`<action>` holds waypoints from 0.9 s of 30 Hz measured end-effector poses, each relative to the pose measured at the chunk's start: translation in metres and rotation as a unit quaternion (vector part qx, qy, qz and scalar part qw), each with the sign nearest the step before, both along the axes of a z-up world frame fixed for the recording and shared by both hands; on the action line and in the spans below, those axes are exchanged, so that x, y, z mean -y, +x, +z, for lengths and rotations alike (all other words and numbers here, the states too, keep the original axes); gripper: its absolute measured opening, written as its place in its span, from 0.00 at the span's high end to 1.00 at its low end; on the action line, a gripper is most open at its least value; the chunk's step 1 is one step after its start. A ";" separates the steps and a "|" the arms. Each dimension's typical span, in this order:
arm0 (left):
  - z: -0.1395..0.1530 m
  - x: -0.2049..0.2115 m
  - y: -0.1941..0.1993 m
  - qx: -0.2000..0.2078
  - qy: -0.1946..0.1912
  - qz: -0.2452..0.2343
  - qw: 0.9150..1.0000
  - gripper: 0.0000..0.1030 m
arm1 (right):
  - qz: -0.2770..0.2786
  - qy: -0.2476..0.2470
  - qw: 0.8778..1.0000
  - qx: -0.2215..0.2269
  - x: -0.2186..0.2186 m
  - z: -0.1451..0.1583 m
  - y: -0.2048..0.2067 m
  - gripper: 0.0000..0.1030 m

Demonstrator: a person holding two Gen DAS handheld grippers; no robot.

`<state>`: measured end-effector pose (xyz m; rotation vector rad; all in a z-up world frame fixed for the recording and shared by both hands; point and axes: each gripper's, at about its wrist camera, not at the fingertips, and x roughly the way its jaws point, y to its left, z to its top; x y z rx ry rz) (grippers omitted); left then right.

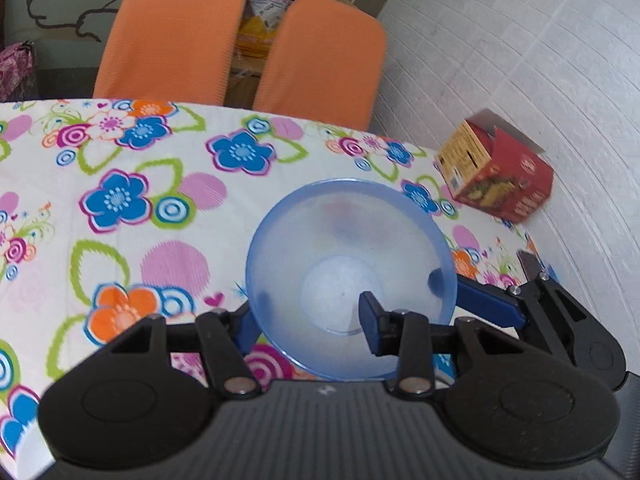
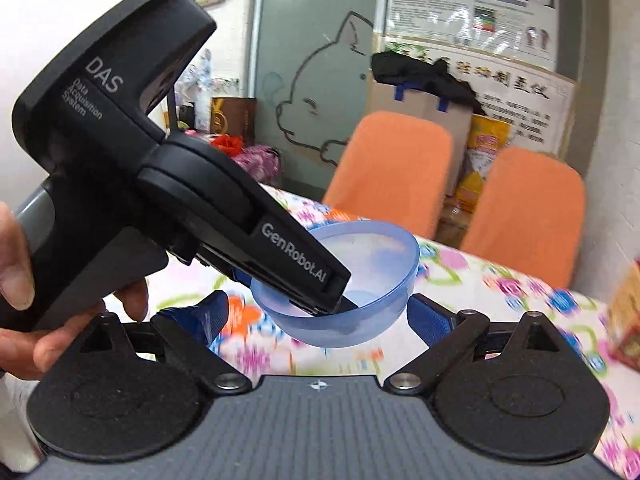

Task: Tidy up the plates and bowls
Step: 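Lower the blue bowl into the white bowl and open both grippers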

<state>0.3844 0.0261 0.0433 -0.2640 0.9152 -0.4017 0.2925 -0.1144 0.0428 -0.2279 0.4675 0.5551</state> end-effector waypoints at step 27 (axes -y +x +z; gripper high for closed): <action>-0.027 0.055 -0.088 0.023 0.051 -0.023 0.998 0.23 | -0.165 0.095 0.979 -0.069 0.102 -0.060 -0.109 0.19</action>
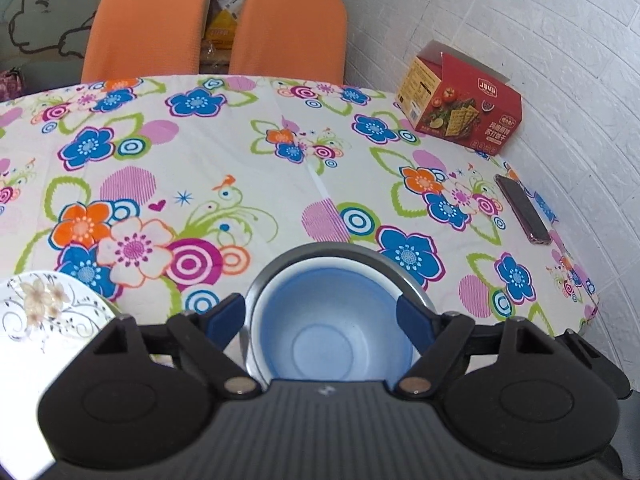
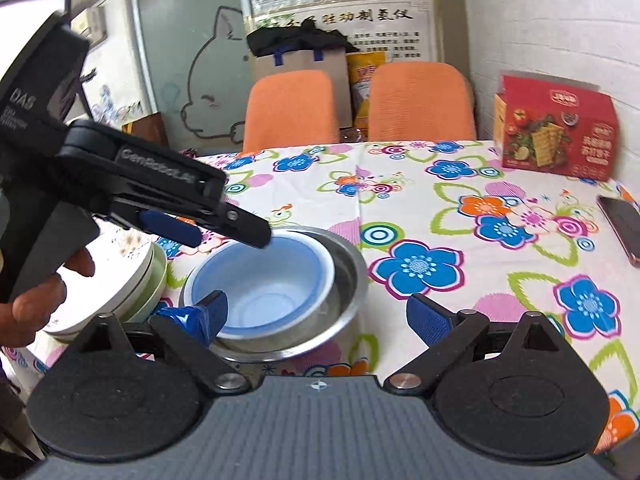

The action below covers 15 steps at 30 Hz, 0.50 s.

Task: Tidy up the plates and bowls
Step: 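Lower the blue bowl into the white bowl and open both grippers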

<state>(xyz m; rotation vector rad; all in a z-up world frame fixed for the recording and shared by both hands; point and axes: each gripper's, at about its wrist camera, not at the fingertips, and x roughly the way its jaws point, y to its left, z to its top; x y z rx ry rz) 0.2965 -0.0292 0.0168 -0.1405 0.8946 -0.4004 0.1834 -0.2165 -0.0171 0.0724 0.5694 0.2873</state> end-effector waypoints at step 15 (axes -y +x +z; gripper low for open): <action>-0.009 -0.009 -0.005 0.031 0.052 0.022 0.998 0.09 | -0.030 0.032 0.998 -0.044 0.007 -0.017 0.015 0.18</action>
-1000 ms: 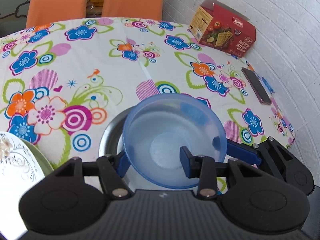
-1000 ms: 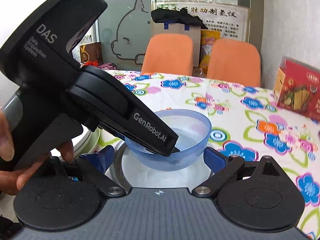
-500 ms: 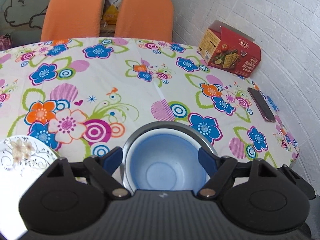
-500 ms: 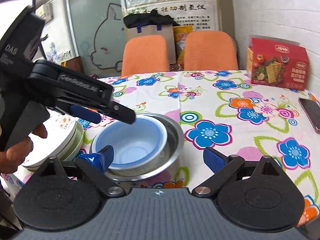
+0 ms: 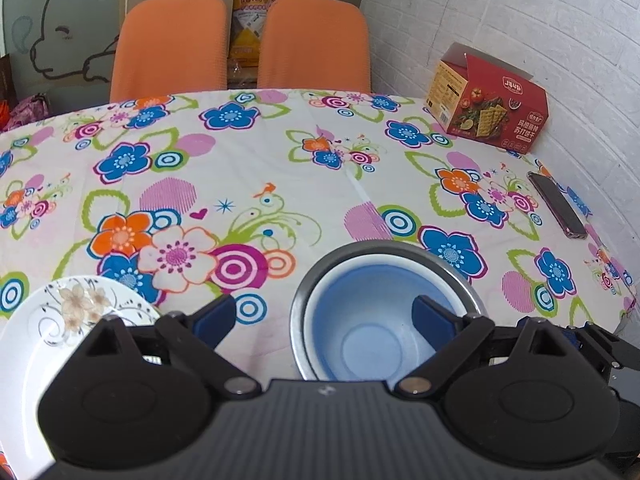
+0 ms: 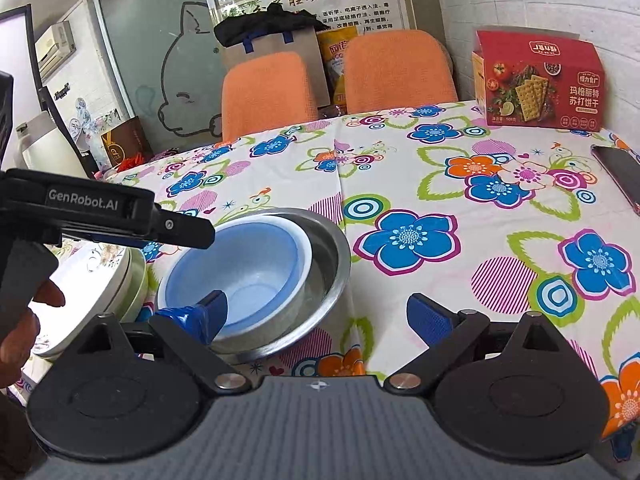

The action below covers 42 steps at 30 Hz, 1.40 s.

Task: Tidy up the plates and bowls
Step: 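Lower the blue bowl into the white bowl and open both grippers, then grip the steel bowl rim with both grippers and lift the nested bowls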

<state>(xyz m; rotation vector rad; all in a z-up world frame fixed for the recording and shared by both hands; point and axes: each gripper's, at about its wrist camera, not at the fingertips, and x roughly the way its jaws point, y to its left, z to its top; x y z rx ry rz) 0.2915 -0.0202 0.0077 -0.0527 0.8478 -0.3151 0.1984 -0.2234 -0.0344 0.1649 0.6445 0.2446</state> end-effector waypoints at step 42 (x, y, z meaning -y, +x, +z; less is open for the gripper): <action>-0.003 -0.002 0.005 0.002 0.038 -0.019 0.999 0.03 | -0.007 0.088 0.994 -0.067 0.011 0.000 0.025 0.18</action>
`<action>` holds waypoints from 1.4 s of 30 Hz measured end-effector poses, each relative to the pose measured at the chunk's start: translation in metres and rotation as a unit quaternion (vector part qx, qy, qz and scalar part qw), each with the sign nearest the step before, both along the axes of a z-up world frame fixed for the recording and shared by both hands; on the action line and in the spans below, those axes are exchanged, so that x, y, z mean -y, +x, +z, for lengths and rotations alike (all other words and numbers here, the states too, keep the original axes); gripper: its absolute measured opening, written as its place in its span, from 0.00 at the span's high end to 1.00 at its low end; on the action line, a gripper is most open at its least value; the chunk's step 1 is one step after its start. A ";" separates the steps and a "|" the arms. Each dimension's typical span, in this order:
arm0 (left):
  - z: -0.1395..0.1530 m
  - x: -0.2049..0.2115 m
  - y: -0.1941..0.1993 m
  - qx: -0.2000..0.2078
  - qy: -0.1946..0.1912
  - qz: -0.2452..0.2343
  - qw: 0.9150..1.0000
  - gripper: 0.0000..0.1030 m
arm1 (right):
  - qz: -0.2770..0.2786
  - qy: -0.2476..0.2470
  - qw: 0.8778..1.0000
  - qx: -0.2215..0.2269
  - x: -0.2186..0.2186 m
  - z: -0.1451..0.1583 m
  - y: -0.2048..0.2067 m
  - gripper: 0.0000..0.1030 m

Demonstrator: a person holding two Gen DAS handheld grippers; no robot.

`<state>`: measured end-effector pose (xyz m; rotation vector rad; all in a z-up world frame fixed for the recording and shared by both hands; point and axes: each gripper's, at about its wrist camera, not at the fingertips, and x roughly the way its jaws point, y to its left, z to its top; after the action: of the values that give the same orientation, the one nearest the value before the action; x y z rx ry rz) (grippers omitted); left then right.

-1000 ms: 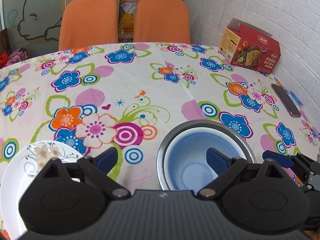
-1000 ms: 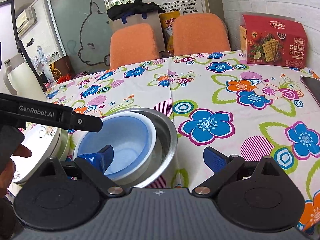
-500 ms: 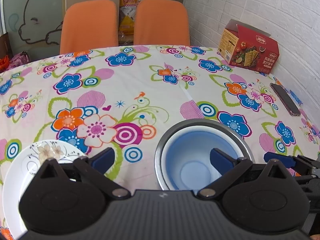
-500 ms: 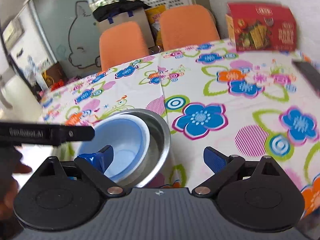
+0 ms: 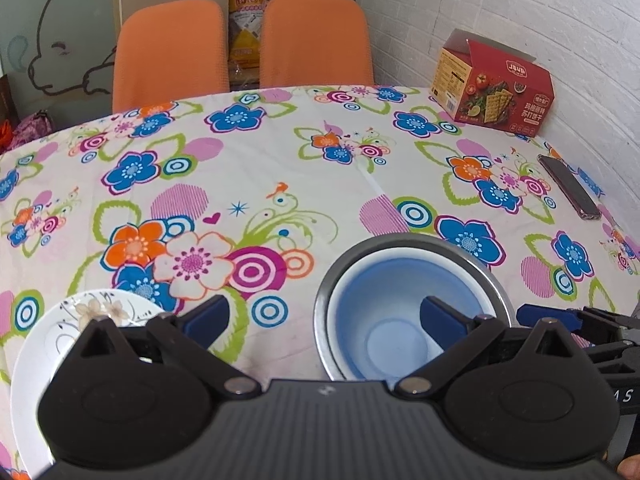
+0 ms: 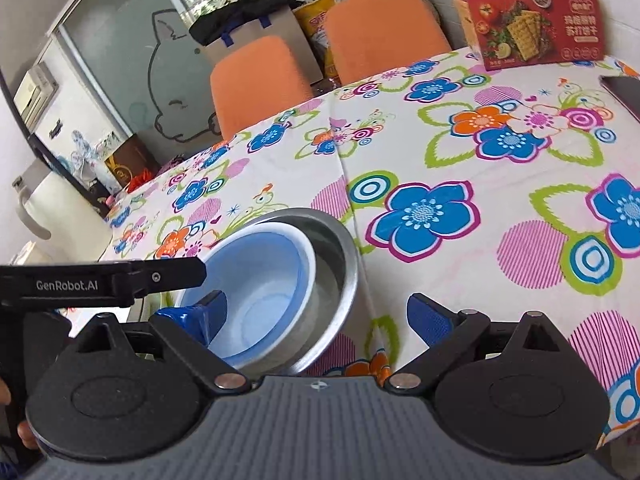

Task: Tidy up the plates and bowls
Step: 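Grip the steel bowl rim with both grippers and lift the nested bowls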

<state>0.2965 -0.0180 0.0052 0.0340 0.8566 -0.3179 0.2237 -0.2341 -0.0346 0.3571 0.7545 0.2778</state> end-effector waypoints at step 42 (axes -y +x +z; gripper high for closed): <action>-0.050 0.014 0.045 -0.050 0.050 -0.050 0.996 0.01 | 0.015 -0.168 0.985 0.041 -0.041 -0.028 0.027 0.14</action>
<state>0.3420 -0.0325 -0.0445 0.1561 0.9725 -0.3726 0.2504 -0.1935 -0.0628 0.0144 0.7120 0.1867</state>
